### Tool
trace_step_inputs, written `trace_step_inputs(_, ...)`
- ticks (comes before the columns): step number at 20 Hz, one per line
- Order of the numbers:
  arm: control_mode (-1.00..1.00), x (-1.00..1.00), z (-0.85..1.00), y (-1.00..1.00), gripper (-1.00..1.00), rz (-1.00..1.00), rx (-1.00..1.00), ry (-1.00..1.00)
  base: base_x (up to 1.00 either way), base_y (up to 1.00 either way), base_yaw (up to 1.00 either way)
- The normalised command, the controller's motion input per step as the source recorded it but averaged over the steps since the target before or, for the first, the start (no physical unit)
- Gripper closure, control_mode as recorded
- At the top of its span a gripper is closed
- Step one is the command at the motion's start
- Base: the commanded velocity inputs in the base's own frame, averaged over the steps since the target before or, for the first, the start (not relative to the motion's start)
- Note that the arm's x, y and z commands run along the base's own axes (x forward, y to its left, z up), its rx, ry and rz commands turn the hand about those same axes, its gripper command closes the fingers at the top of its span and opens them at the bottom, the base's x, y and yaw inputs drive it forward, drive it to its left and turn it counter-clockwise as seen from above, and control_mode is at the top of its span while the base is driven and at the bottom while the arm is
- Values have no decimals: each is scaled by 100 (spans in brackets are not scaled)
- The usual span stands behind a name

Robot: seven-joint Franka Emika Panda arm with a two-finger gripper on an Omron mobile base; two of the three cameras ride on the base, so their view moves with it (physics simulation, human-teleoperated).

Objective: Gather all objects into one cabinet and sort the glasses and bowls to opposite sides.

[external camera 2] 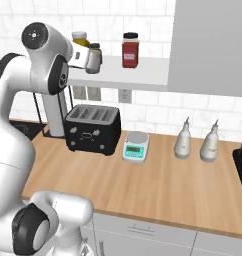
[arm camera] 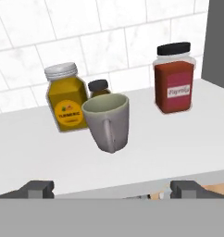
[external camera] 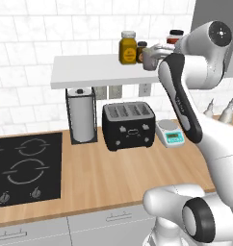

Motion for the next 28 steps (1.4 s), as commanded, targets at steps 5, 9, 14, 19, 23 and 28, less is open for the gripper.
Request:
trace_step_inputs(5,-100,28,0,0,-100,0,0,0,0,0,0)
trace_step_inputs(9,-100,28,0,0,-100,0,1,0,0,0,0)
trace_step_inputs(14,-100,27,-1,0,-100,0,0,0,0,0,0)
trace_step_inputs(19,-100,18,-4,0,-100,0,0,0,0,0,0)
trace_step_inputs(23,-100,10,-10,0,-100,0,0,0,0,0,0)
trace_step_inputs(28,-100,16,-9,0,-100,0,0,0,0,0,0)
